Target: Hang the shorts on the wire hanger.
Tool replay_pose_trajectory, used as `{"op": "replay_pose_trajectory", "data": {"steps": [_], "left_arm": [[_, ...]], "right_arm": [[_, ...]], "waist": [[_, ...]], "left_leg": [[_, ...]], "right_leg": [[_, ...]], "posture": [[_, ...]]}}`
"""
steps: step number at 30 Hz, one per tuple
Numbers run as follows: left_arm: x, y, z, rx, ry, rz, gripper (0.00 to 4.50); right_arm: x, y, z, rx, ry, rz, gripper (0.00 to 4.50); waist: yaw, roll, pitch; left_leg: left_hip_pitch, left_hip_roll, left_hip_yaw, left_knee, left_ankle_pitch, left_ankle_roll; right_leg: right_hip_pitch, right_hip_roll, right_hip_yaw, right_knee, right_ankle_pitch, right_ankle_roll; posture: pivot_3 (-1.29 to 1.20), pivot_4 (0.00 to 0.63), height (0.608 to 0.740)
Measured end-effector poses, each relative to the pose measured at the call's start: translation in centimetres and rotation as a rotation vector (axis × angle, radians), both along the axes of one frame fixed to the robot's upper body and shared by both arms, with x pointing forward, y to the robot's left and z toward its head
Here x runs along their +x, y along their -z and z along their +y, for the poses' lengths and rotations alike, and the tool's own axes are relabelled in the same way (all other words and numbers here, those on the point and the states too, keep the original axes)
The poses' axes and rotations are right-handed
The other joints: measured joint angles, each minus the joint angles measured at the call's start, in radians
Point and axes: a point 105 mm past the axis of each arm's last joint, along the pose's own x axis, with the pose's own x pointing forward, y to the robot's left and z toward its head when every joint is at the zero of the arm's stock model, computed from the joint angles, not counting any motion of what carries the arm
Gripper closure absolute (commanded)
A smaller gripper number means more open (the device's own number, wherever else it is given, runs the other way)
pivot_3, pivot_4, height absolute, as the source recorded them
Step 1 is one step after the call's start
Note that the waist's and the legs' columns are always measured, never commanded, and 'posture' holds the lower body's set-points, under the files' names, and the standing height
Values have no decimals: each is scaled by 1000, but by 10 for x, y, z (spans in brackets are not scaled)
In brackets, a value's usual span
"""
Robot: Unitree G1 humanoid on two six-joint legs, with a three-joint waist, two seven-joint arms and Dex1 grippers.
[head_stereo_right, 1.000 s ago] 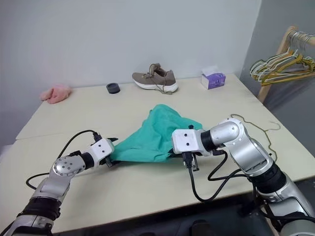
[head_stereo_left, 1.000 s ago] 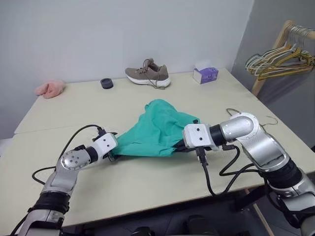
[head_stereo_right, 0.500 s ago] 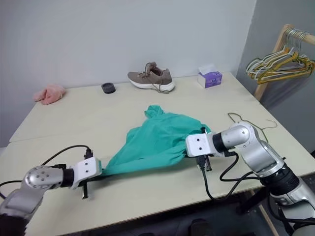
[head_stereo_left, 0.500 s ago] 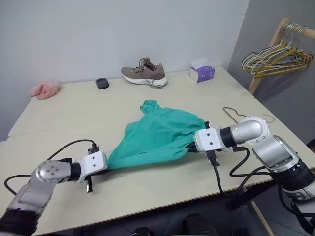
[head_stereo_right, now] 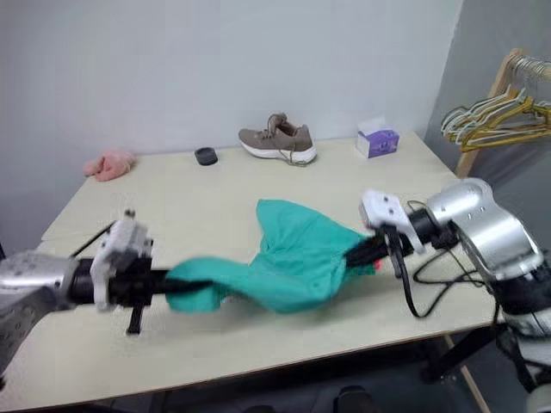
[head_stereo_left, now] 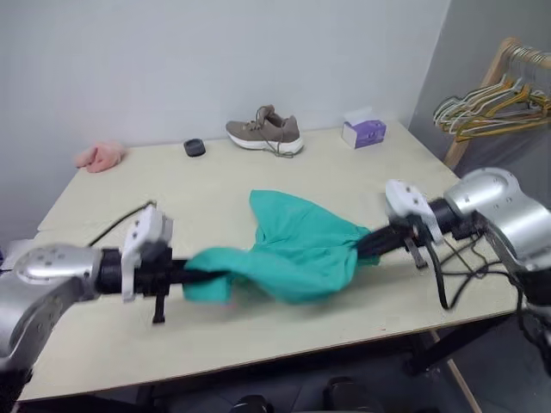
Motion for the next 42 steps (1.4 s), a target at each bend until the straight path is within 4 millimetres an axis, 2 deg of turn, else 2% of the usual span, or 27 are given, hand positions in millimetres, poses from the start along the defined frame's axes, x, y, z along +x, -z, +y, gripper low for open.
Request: {"op": "replay_pose_trajectory", "data": {"steps": [1,3,4,6,7,9,11,12,15,16,18,20,22,23,25,26,27,29,30,32,33,35,36,40,42], "left_arm": [[20,-3,0,-5,-46,-41,4454],[77,-11,6,-5,-185,-127,4454],[102,-18,12,14,-267,-174,4454],[146,-37,25,57,-436,-267,4454],[159,-50,31,83,-501,-318,4454],[184,-88,45,142,-676,-452,4454],[190,-138,54,167,-801,-611,4454],[187,-173,58,183,-859,-725,4454],[156,-265,67,275,-939,-1085,4454],[143,-290,66,320,-942,-1201,4454],[117,-326,60,471,-902,-1428,4454],[104,-332,55,630,-820,-1558,4454],[106,-313,57,780,-711,-1571,4454],[111,-295,61,832,-659,-1530,4454],[128,-231,77,912,-540,-1329,4454],[131,-200,84,915,-497,-1222,4454],[133,-157,93,911,-447,-1064,4454],[115,-73,104,847,-368,-762,4454],[105,-45,103,819,-339,-652,4454],[63,20,102,741,-282,-367,4454],[46,39,98,712,-261,-265,4454],[8,63,93,672,-226,-103,4454],[-8,68,90,664,-203,-43,4454],[-51,69,84,649,-138,93,4454],[-70,74,74,629,-72,156,4454]], "right_arm": [[21,-4,4,12,63,-24,4500],[71,-11,6,-13,222,-121,4500],[89,-16,11,-44,266,-205,4500],[116,-29,20,-104,339,-384,4500],[124,-39,25,-122,362,-468,4500],[140,-72,39,-135,432,-698,4500],[143,-118,55,-121,457,-953,4500],[140,-149,63,-95,466,-1104,4500],[116,-223,80,35,457,-1443,4500],[108,-239,81,69,449,-1524,4500],[95,-256,81,142,421,-1636,4500],[91,-249,80,180,370,-1675,4500],[97,-210,80,183,290,-1624,4500],[103,-184,80,166,258,-1566,4500],[111,-113,79,110,176,-1401,4500],[111,-87,78,96,144,-1338,4500],[109,-56,77,77,107,-1264,4500],[98,-11,76,63,24,-1163,4500],[93,3,74,54,-4,-1128,4500],[75,35,77,60,-108,-1046,4500],[67,49,77,56,-149,-1008,4500],[47,72,79,68,-242,-931,4500],[38,83,75,63,-279,-887,4500],[9,104,55,11,-404,-739,4500],[-5,108,42,-25,-455,-667,4500]], "waist": [[-3,-2,1],[-9,-5,1],[-14,-6,1],[-23,-9,-1],[-30,-10,-2],[-52,-11,-3],[-71,-12,-4],[-83,-12,-4],[-115,-12,-4],[-118,-12,-4],[-119,-12,-4],[-116,-11,-5],[-110,-11,-6],[-108,-10,-6],[-105,-8,-5],[-105,-7,-4],[-107,-7,-3],[-118,-6,-4],[-118,-6,-4],[-126,-8,-5],[-124,-9,-6],[-120,-11,-7],[-112,-11,-7],[-81,-10,-8],[-60,-8,-7]], "left_leg": [[1,0,1,0,0,0],[1,-1,0,1,4,0],[-2,0,-1,0,6,0],[-11,-1,-2,0,7,-3],[-21,-2,-2,0,9,-7],[-44,-3,-1,1,11,-10],[-67,-3,1,4,11,-10],[-76,-2,2,1,11,-10],[-87,-2,4,-1,11,-10],[-86,-3,5,-2,11,-10],[-84,-3,6,-3,9,-6],[-82,-4,8,-4,9,-6],[-78,-6,11,-7,8,-6],[-75,-7,11,-9,8,-5],[-61,-9,12,-3,8,3],[-52,-10,13,-3,8,5],[-45,-10,14,0,9,6],[-33,-8,15,-1,10,7],[-32,-6,14,1,10,7],[-33,-2,13,1,10,6],[-34,-1,11,1,10,6],[-36,1,9,-1,10,5],[-35,1,8,-1,9,4],[-31,0,8,0,9,4],[-21,1,6,-1,9,5]], "right_leg": [[2,0,-1,0,0,0],[0,2,0,0,7,3],[-3,5,1,-2,9,4],[-13,1,2,-1,13,0],[-24,0,3,0,14,-1],[-47,-3,6,1,15,-1],[-71,-3,9,2,15,-1],[-82,-3,10,3,15,-2],[-96,-2,18,1,14,-1],[-97,-2,21,1,14,0],[-97,-1,25,1,12,3],[-97,-1,28,1,12,3],[-95,-2,30,1,12,3],[-93,-3,31,4,13,4],[-77,-2,31,12,15,6],[-70,-2,31,15,15,7],[-64,-2,30,19,15,7],[-54,0,32,18,16,9],[-52,1,32,19,17,7],[-54,4,34,18,20,3],[-55,5,32,19,20,2],[-57,7,31,18,19,1],[-56,7,31,18,19,0],[-49,7,30,14,19,0],[-33,9,26,4,17,3]], "posture": [[-168,0,740],[-166,0,740],[-169,0,740],[-171,0,740],[-172,0,740],[-172,0,740],[-167,0,740],[-167,0,740],[-163,0,740],[-152,0,740],[-139,0,740],[-136,0,740],[-129,0,740],[-128,0,740],[-128,0,740],[-130,0,740],[-130,0,740],[-129,0,740],[-130,0,740],[-129,0,740],[-129,0,740],[-128,0,740],[-128,0,740],[-135,0,740],[-140,0,740]]}}
